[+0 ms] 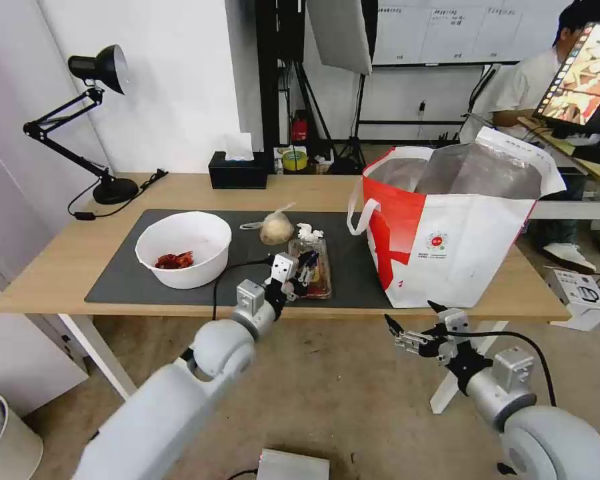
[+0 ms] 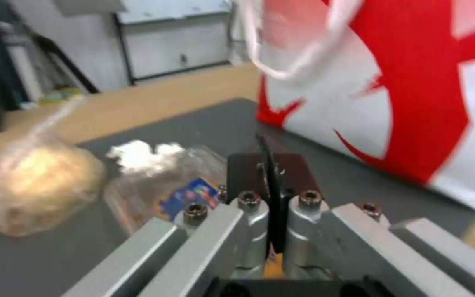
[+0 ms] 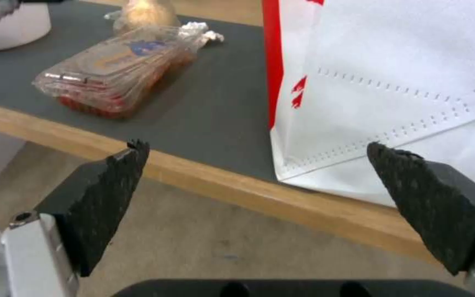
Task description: Pick up the trash from the table and place it into the takeout bag.
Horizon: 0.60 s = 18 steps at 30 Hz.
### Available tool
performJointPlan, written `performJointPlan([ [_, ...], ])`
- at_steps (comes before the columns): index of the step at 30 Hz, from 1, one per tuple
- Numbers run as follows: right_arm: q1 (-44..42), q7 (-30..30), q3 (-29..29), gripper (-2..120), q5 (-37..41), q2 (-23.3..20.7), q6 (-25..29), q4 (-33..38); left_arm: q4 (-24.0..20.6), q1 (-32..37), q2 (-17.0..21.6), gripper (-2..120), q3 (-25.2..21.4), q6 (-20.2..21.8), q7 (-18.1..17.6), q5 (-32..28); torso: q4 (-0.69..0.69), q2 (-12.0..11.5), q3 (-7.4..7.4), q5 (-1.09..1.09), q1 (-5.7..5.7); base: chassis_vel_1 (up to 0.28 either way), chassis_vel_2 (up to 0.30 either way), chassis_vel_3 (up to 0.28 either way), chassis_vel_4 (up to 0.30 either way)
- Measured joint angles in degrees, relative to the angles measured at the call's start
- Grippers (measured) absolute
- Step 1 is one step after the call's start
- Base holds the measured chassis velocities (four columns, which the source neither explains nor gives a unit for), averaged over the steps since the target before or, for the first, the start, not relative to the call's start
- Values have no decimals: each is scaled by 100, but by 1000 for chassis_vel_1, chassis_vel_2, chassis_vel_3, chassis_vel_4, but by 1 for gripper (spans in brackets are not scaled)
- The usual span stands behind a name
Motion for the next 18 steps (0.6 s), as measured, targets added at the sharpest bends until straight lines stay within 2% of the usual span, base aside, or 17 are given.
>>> performJointPlan([
  [2, 5, 1, 16, 100, 2, 14, -3, -7, 37, -166, 248, 0, 151, 75, 262, -197, 0, 0, 0, 1, 0, 0, 0, 0, 0],
  [5, -12, 2, 41, 100, 2, 49, -5, -10, 89, -278, 318, 0, 285, 101, 403, -267, 0, 0, 0, 1, 0, 0, 0, 0, 0],
  [18, 18, 63, 97, 100, 503, -161, 239, -16, 246, -403, 525, 0, 501, 109, 548, -249, 0, 0, 0, 1, 0, 0, 0, 0, 0],
])
